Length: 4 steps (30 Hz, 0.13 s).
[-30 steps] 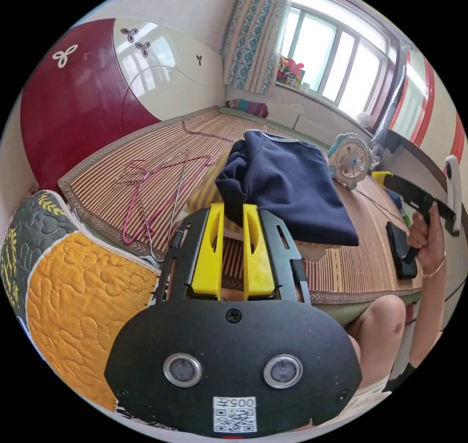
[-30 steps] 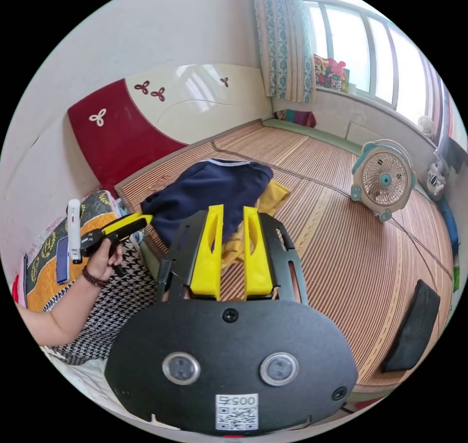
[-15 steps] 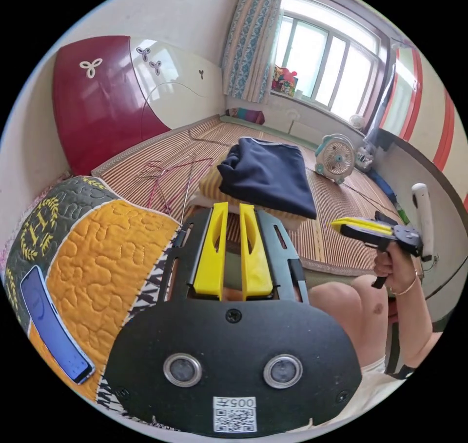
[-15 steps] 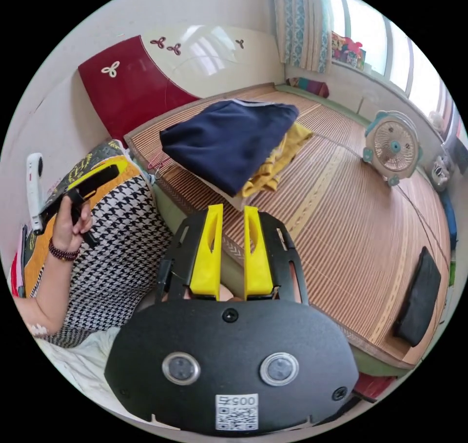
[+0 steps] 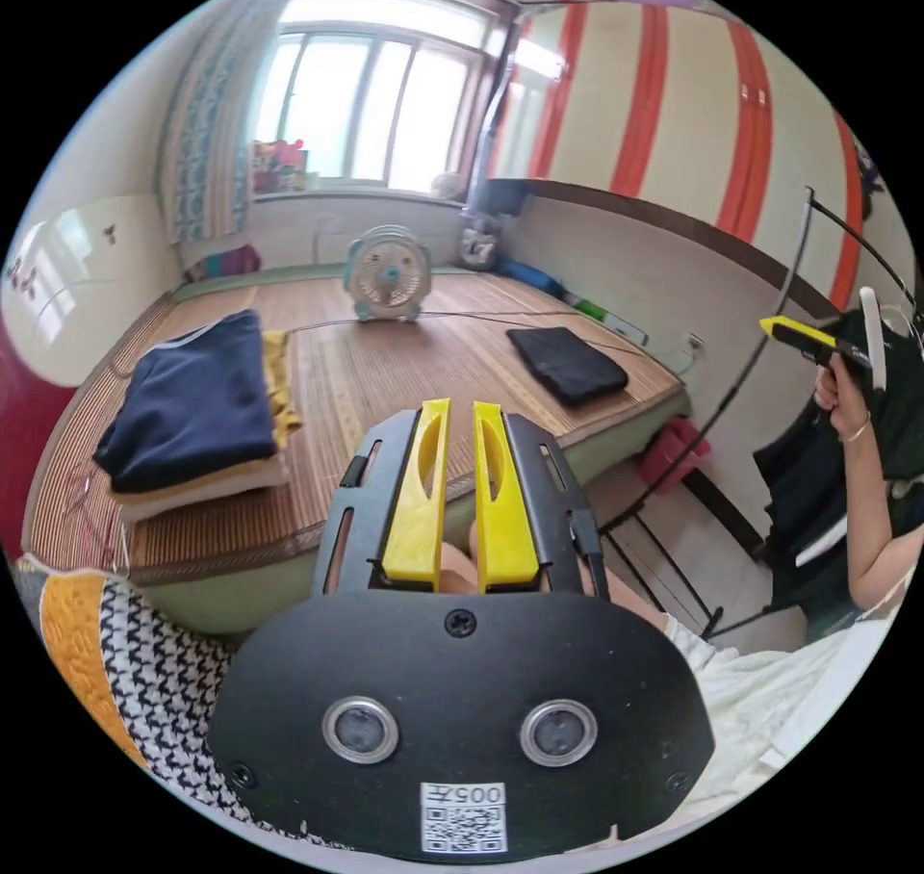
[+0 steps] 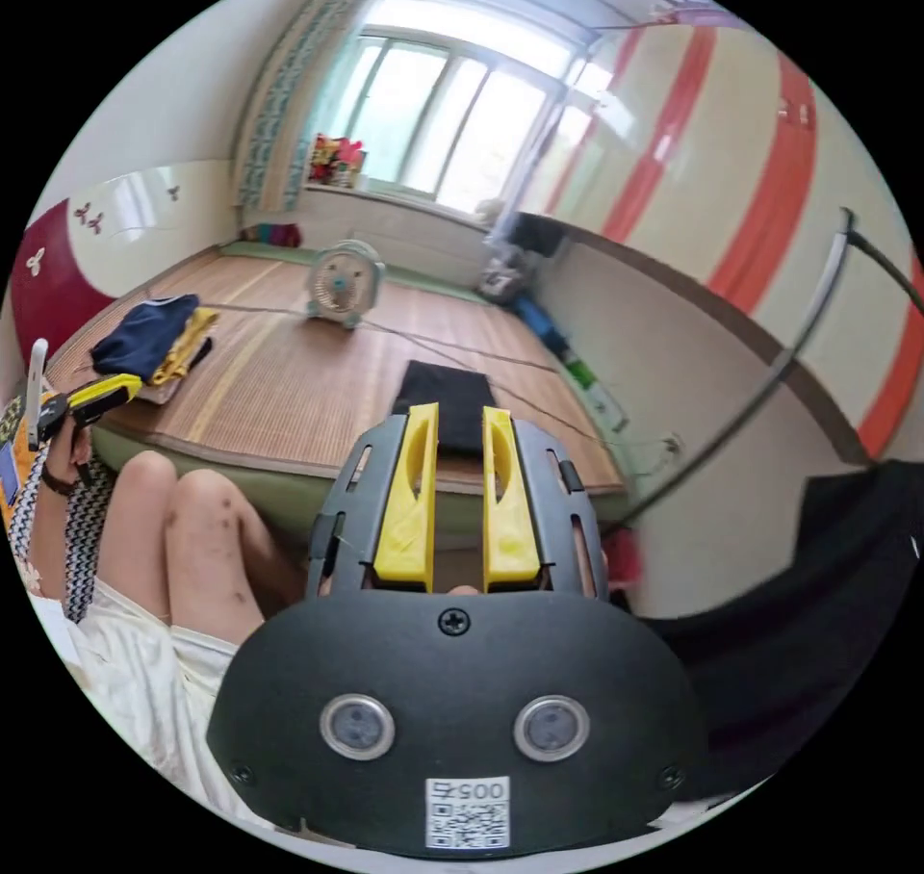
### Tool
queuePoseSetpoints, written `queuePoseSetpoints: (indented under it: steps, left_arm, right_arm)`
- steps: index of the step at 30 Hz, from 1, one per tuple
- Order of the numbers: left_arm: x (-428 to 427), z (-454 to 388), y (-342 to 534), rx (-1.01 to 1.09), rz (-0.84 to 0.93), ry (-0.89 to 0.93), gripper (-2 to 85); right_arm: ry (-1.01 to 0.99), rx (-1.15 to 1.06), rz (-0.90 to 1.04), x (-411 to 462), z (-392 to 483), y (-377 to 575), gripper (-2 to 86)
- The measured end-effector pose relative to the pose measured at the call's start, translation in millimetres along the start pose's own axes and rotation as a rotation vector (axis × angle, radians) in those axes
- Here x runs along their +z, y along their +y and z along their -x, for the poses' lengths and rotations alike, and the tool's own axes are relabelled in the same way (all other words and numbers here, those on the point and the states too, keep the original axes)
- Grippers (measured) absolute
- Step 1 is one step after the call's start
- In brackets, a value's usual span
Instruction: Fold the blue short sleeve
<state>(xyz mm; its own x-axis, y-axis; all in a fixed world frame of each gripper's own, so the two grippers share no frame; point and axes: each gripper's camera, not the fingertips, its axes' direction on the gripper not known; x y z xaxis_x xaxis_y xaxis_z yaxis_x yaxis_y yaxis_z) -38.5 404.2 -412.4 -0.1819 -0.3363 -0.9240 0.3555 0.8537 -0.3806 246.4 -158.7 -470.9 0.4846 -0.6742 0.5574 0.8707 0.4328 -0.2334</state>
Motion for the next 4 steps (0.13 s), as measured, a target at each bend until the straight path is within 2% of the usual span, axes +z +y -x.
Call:
queuePoseSetpoints:
  steps: [4]
  left_arm:
    - [17.5,-42.0,-7.2,0.102,0.016,0.137,5.3]
  right_arm:
    - [0.303,0.083,-0.016,-121.5,-60.4,33.9,4.5]
